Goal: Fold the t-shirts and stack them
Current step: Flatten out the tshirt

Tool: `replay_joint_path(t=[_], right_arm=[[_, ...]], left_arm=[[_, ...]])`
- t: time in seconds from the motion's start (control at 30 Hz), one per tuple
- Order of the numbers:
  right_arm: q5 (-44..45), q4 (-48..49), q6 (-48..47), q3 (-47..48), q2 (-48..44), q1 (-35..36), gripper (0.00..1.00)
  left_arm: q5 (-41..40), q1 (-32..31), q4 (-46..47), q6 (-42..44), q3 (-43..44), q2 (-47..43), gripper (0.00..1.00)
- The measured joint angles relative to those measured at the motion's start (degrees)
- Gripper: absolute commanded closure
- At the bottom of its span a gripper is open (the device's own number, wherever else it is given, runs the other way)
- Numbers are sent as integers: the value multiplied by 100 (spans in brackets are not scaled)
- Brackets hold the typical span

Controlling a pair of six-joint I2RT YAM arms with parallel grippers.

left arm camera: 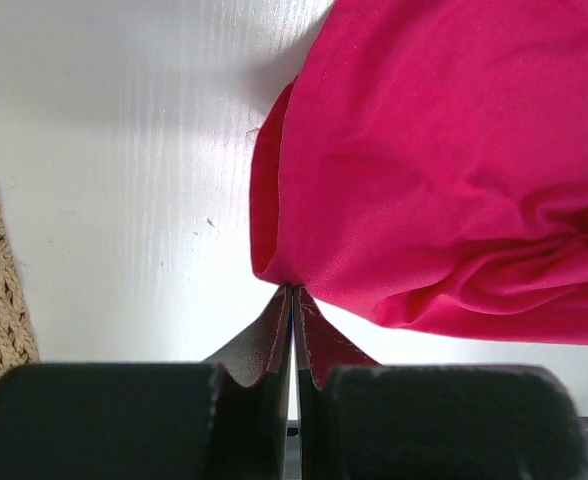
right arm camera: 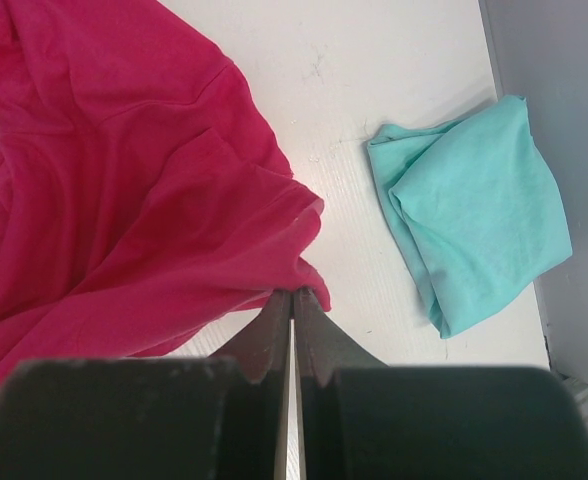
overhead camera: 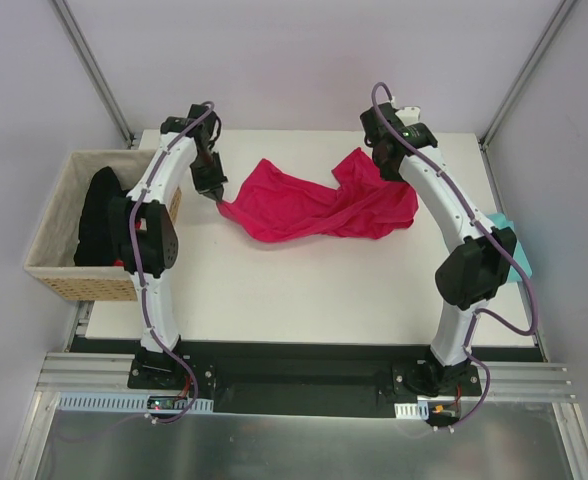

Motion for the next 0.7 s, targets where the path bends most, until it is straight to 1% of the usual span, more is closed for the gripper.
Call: replay_joint_path(t=[0.23,0.53,0.7], right_arm=[[33,0,-7,0,0,-11,99],[402,120,-195,0,-22,-85,99],[564,400,-413,-63,-170,-96,99]], left_arm=[[-131,2,-116,-98,363,-57,100],[-302,15,-166,-129,365,-426,100],[-308,52,-168,-138,365,-544,100]])
